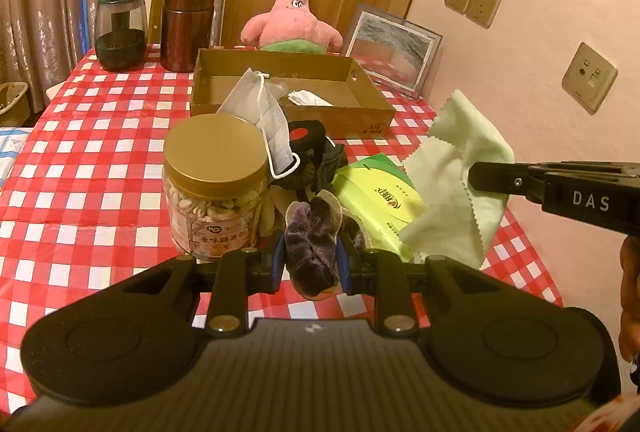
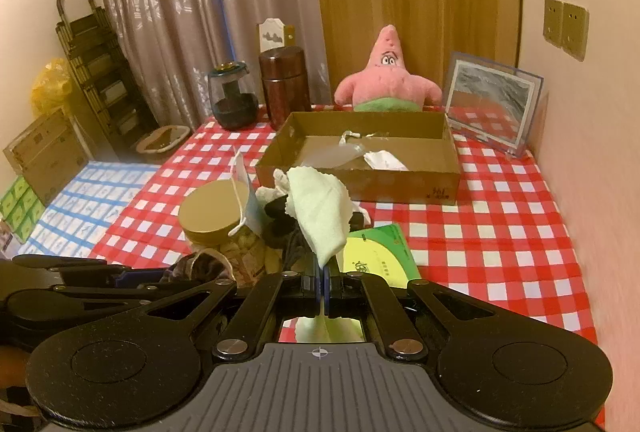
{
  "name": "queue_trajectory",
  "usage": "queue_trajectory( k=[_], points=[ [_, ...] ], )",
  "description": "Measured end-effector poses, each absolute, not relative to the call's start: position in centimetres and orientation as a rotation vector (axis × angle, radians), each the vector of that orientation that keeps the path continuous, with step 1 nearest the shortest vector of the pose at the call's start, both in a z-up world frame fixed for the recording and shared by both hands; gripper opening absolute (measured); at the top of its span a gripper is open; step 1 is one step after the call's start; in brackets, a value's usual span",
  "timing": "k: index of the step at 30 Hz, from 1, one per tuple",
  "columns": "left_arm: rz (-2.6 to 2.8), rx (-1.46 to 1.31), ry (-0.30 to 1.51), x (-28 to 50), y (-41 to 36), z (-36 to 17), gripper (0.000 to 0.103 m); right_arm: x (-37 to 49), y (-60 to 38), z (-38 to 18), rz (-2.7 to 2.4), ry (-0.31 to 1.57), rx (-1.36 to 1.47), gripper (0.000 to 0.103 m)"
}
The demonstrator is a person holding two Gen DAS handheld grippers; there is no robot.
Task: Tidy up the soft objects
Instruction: 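Carry the dark sock and green cloth with both tools over the tray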
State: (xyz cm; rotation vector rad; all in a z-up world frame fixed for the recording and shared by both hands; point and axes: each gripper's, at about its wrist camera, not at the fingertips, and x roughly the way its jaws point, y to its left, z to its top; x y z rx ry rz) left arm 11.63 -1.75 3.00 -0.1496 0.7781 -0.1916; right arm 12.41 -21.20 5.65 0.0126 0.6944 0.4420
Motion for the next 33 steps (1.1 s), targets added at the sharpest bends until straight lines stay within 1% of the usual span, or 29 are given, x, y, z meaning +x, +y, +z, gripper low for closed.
queue_trajectory(
  k=[10, 17, 24, 33],
  points=[
    [-0.210, -0.156, 0.773, 11.7, -1.9, 3.7, 0.023, 12.7, -21.6, 6.1, 0.435, 0.685, 0.016, 0.002],
    [-0.259, -0.133, 0.772, 13.2, -2.6, 4.4, 0.023, 14.2, -22.2, 6.2, 0.438, 0.689, 0.008, 0.002],
    [-0.303, -0.106, 0.757, 16.5, -3.0, 6.1, 0.023, 17.7, -23.1, 7.3, 0.444, 0.669, -0.007, 0.002],
    [-0.317, -0.076, 0.741, 23.3, -2.0, 8.5, 0.023, 24.9, -24.0, 9.5, 0.465, 0.627, 0.009, 0.002]
  ],
)
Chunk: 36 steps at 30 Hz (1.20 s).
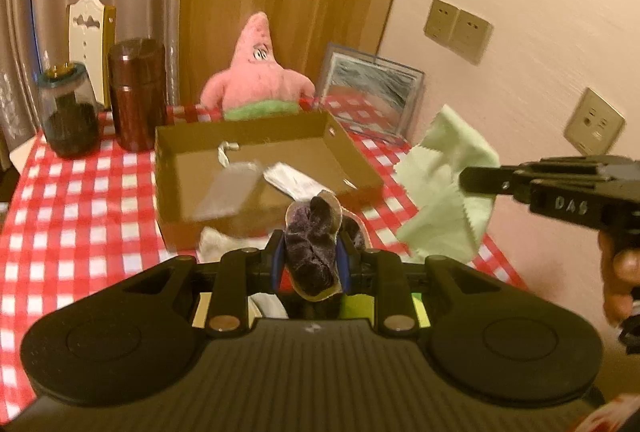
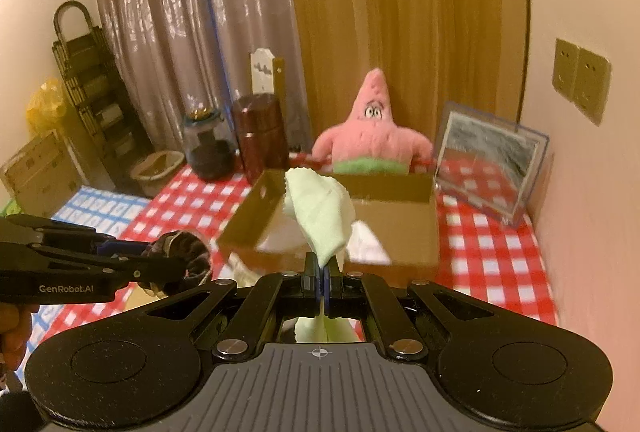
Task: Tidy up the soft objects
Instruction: 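Carry the dark sock and green cloth with both tools over the tray, then open both tools to drop the sock and cloth into the tray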
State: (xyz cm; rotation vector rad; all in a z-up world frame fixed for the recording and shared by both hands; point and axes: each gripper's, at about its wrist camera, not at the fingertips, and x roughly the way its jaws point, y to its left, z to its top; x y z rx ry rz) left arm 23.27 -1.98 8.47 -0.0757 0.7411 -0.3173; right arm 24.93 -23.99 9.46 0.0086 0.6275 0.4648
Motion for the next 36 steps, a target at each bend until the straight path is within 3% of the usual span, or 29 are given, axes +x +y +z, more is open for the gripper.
queue_trajectory(
  k=[11, 27, 30, 32, 36],
  points=[
    [-0.250, -0.048, 0.766, 33.2, 1.4, 7.8, 0.023, 33.4, -22.3, 9.8, 0.452, 0.600, -0.032, 0.002],
    [-0.179, -0.004, 0.851, 43.7, 4.0, 3.0, 0.024, 41.9, -21.2, 5.2, 0.389, 0.626, 0.031, 0.002],
    [-0.177, -0.005, 0.868, 44.7, 4.0, 1.7, 0.030, 42.9, -21.0, 4.4, 0.385, 0.638, 0.045, 0.002],
    [-0.173, -0.018, 0.874, 45.4, 4.1, 0.9, 0.044, 43.4, -20.8, 3.9, 0.384, 0.649, 0.048, 0.002],
    [-0.163, -0.051, 0.882, 46.4, 4.7, 0.0, 0.045, 44.2, -20.5, 3.0, 0.382, 0.662, 0.058, 0.002]
  ],
)
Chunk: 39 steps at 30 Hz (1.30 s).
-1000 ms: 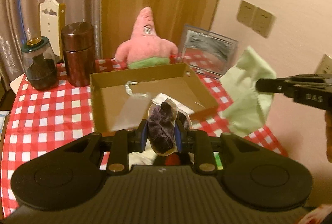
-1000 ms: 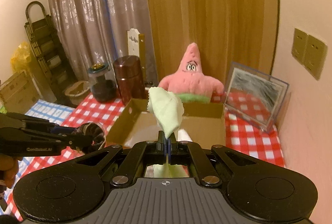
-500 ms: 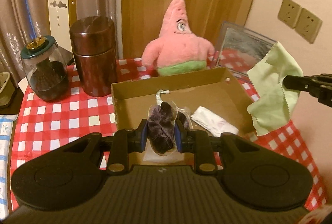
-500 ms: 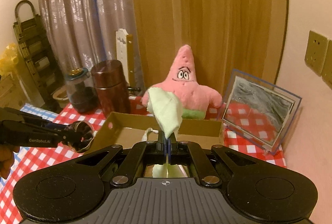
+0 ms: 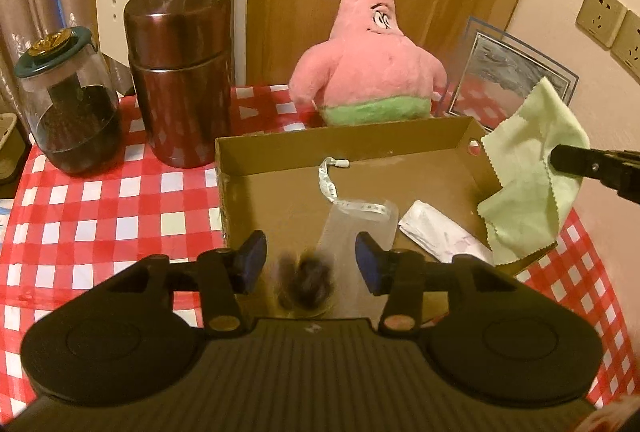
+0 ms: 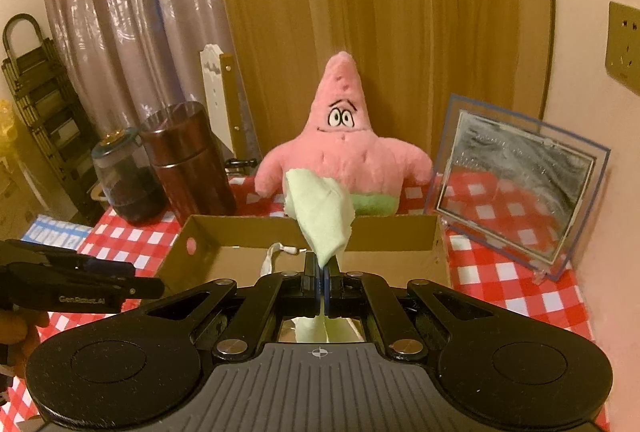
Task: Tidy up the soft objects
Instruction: 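Open both tools to drop the sock and cloth into the tray, then withdraw both tools from the tray back toward the table items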
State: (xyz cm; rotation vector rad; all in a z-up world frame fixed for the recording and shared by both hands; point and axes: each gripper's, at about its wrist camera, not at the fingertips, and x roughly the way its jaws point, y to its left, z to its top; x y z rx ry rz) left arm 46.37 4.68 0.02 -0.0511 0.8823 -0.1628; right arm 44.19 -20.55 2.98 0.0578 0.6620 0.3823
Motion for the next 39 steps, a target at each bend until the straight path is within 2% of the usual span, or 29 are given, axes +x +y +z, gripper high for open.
queue_trajectory(
  k=[6, 12, 15, 16, 17, 18, 19, 20, 28, 39],
  points=[
    [-0.158, -0.057, 0.877, 45.9, 5.5, -0.1, 0.051, 45.1, -20.5, 2.2, 0.360, 0.671, 0.067, 0.002],
    [-0.156, -0.066, 0.859, 45.2, 6.3, 0.6, 0.052, 45.7, -20.1, 1.9, 0.358, 0.672, 0.056, 0.002],
    [-0.161, -0.051, 0.850, 44.8, 6.3, 1.0, 0.052, 46.4, -19.7, 1.2, 0.378, 0.737, 0.057, 0.005],
    [-0.161, -0.049, 0.847, 44.7, 6.3, 1.1, 0.053, 46.4, -19.7, 1.0, 0.374, 0.751, 0.058, 0.008],
    [-0.160, -0.049, 0.846, 44.6, 6.3, 1.3, 0.054, 46.4, -19.7, 0.9, 0.374, 0.752, 0.062, 0.027],
    [-0.161, -0.050, 0.843, 44.5, 6.4, 1.4, 0.054, 46.1, -19.8, 0.9, 0.375, 0.747, 0.069, 0.056],
    [-0.162, -0.053, 0.840, 44.3, 6.4, 1.6, 0.054, 45.9, -20.0, 1.0, 0.371, 0.739, 0.080, 0.068],
    [-0.162, -0.056, 0.838, 44.1, 6.5, 1.7, 0.054, 45.5, -20.3, 1.1, 0.368, 0.723, 0.094, 0.073],
    [-0.173, -0.057, 0.818, 41.5, 6.5, 3.4, 0.056, 42.1, -21.2, 2.8, 0.343, 0.733, 0.095, 0.073],
    [-0.158, -0.094, 0.779, 33.3, 6.4, 7.6, 0.066, 30.4, -23.9, 5.7, 0.333, 0.698, 0.197, 0.073]
  ],
)
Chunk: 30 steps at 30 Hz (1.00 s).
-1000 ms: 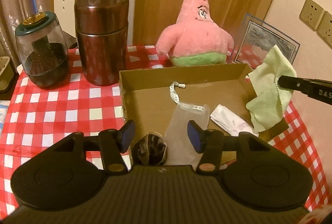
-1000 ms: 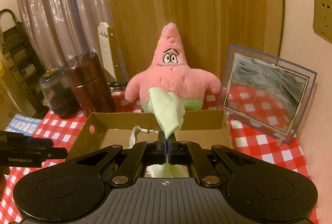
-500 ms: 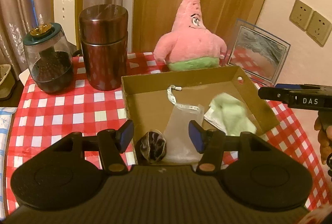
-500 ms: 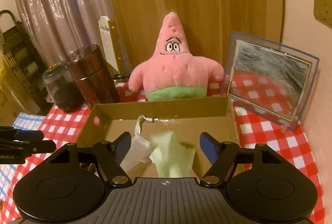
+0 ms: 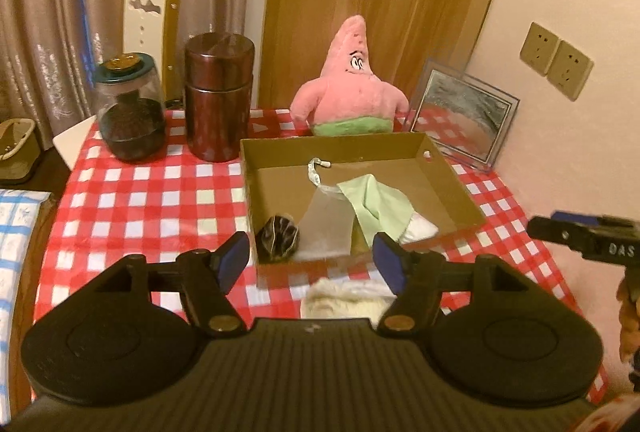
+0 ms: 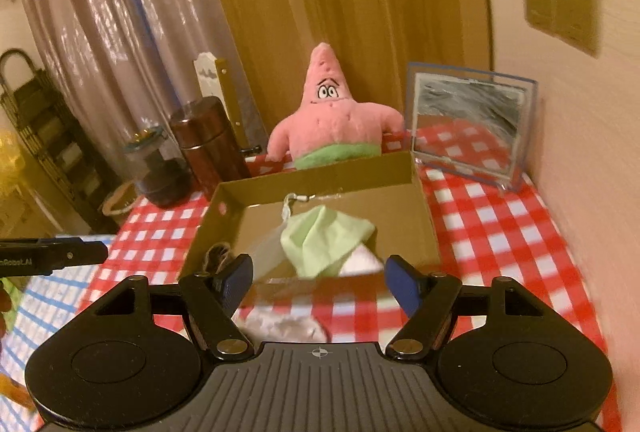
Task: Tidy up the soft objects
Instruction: 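Withdraw both tools from the tray back toward the table items, then reach the left tool toward the white face mask while the right tool reaches the black disc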
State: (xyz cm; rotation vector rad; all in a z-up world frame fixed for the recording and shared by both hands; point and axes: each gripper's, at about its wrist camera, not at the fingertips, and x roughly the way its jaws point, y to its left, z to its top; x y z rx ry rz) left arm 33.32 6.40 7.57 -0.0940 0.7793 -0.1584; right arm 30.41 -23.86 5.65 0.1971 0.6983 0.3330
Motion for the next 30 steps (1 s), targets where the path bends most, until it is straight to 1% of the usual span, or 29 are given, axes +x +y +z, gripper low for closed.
queue_trajectory(
  k=[13, 21, 30],
  points=[
    [-0.082, -0.108, 0.717, 21.9, 5.6, 10.9, 0.070, 18.2, -23.2, 7.9, 0.346, 0.652, 0.178, 0.073],
    [-0.036, -0.133, 0.745, 16.1, 4.1, 9.4, 0.070, 12.8, -22.1, 7.1, 0.341, 0.652, 0.118, 0.073],
    [-0.016, -0.130, 0.772, 12.1, 3.3, 7.8, 0.070, 10.0, -22.3, 6.4, 0.345, 0.674, 0.144, 0.073]
  ],
)
